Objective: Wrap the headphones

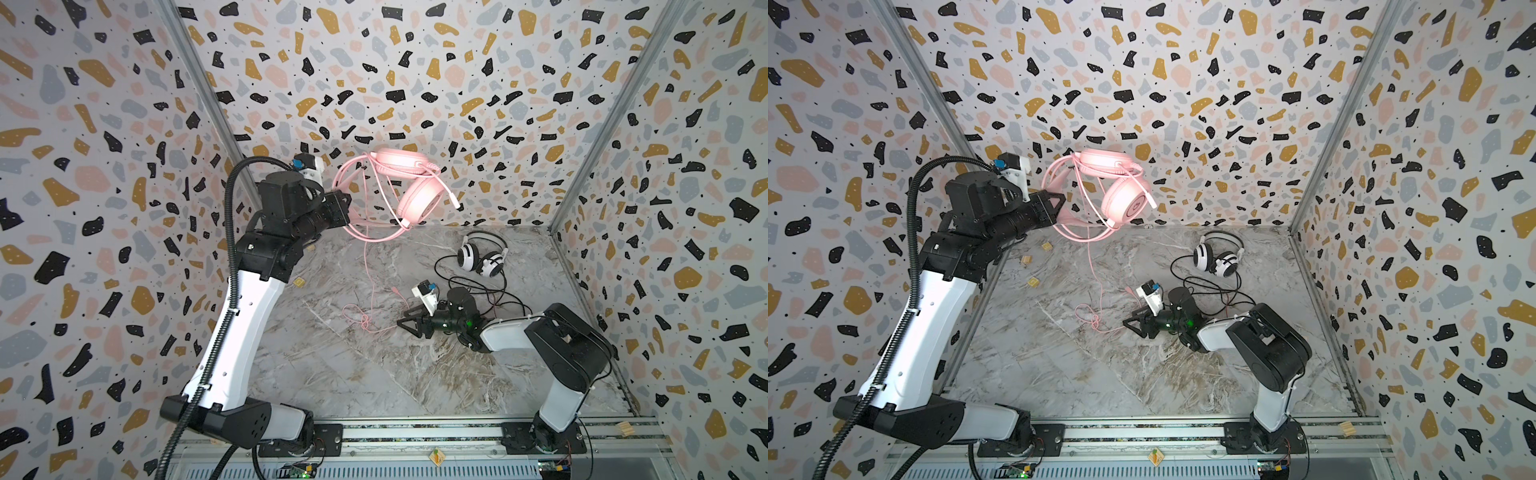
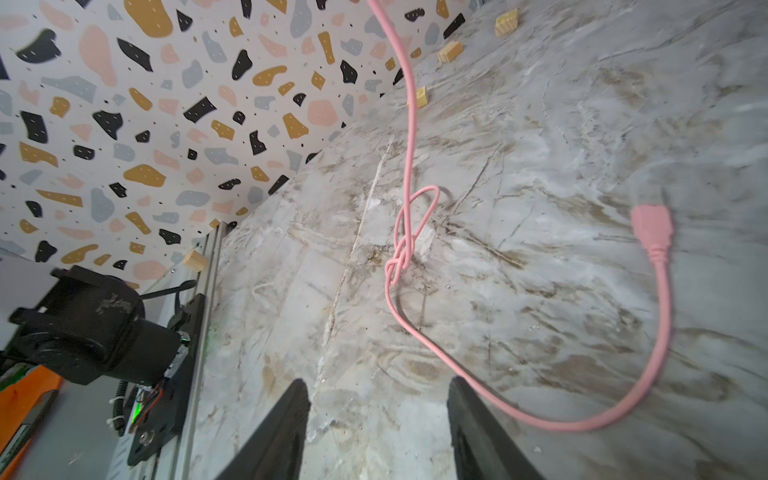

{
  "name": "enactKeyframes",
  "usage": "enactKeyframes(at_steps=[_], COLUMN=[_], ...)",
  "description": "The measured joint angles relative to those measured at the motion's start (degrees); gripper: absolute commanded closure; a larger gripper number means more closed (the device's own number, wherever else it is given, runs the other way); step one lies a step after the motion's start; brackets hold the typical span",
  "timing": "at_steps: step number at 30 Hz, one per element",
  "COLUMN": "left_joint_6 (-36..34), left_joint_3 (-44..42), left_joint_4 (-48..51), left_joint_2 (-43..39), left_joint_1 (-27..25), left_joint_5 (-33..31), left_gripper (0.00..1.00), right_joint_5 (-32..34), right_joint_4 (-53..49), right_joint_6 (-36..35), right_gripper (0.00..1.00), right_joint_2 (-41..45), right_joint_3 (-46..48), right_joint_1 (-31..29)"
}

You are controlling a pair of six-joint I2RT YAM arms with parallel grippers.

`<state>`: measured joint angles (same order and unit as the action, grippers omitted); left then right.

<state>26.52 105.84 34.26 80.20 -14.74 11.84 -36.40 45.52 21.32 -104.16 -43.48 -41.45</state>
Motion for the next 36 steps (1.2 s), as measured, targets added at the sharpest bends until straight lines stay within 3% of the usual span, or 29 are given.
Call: enactKeyframes(at_steps=[15, 29, 33, 36], left_joint_6=[0.0, 0.3, 0.3, 0.3], left_joint_3=[4.5, 4.5, 4.5, 4.5], left_joint_4=[2.8, 3.6, 3.6, 3.8], left_joint_2=[0.5, 0.5, 0.5, 0.5], left_joint_1=[0.0, 0.0, 0.0, 0.0], left_joint_5=[1.4, 1.4, 1.4, 1.4], left_gripper=[1.00, 1.00, 1.00, 1.00], right_joint_5=[6.5, 14.6, 15.5, 16.3], right_joint_4=[-3.6, -7.3, -8.3, -8.9], right_joint_6=[2.8, 4.6, 4.7, 4.5], right_gripper=[0.37, 0.39, 0.46, 0.57], right_joint_2=[-17.2, -25.1, -27.6, -28.0], right_joint_3=[-21.3, -29.0, -33.0, -33.4], right_joint_1=[-7.9, -8.7, -9.8, -10.8])
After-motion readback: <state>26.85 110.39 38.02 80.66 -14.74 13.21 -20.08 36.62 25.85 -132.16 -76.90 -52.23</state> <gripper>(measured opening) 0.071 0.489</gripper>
